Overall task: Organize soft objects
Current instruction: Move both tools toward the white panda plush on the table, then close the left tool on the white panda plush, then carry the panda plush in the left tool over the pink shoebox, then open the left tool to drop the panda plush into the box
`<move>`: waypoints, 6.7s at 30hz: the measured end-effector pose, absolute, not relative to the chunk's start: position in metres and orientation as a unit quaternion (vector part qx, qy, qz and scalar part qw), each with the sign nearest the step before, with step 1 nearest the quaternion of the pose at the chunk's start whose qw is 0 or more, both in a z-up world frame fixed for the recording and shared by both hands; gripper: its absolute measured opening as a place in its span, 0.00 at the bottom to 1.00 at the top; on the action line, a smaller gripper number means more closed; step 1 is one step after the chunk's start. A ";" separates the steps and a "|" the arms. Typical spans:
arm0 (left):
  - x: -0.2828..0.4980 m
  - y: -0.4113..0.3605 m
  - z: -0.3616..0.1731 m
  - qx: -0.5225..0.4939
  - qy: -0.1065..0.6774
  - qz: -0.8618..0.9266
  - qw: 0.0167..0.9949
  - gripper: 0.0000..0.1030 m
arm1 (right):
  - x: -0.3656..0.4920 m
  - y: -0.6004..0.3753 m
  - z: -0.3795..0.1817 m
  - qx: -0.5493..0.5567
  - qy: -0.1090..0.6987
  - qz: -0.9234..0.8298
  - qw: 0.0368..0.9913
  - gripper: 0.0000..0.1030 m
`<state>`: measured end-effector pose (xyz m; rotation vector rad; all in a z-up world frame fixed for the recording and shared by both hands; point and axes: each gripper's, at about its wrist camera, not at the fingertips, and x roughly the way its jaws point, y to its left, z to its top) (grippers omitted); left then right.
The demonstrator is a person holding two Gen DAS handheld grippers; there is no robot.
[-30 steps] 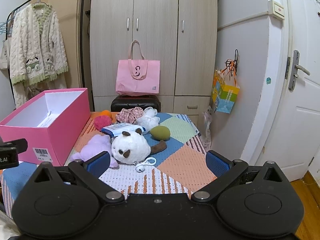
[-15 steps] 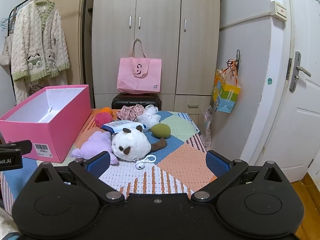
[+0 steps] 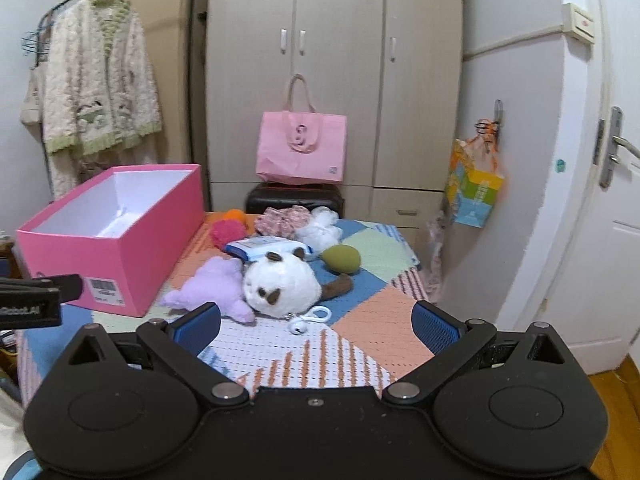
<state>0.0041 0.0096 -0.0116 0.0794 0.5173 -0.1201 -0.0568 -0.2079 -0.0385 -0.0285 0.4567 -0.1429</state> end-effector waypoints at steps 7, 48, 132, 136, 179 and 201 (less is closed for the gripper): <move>0.006 0.001 0.004 0.014 0.226 -0.122 0.966 1.00 | -0.051 -0.216 -0.028 -0.012 0.206 -0.015 0.978 1.00; 0.162 -0.112 -0.081 0.004 0.343 -0.354 0.870 0.73 | 0.106 -0.265 -0.136 0.006 0.251 0.132 0.959 0.88; 0.074 0.081 0.044 -0.090 0.458 -0.260 0.845 0.58 | 0.057 -0.098 -0.006 -0.048 0.345 0.344 0.872 0.79; 0.092 0.090 0.063 -0.088 0.450 -0.248 0.853 0.58 | 0.075 -0.089 0.010 -0.032 0.337 0.347 0.874 0.79; 0.367 0.098 -0.037 -0.130 0.479 -0.205 0.844 0.50 | 0.345 -0.042 -0.051 -0.228 0.364 0.326 0.842 0.78; 0.292 0.087 0.014 -0.034 0.400 -0.209 0.892 0.51 | 0.276 -0.102 -0.018 -0.129 0.326 0.321 0.880 0.74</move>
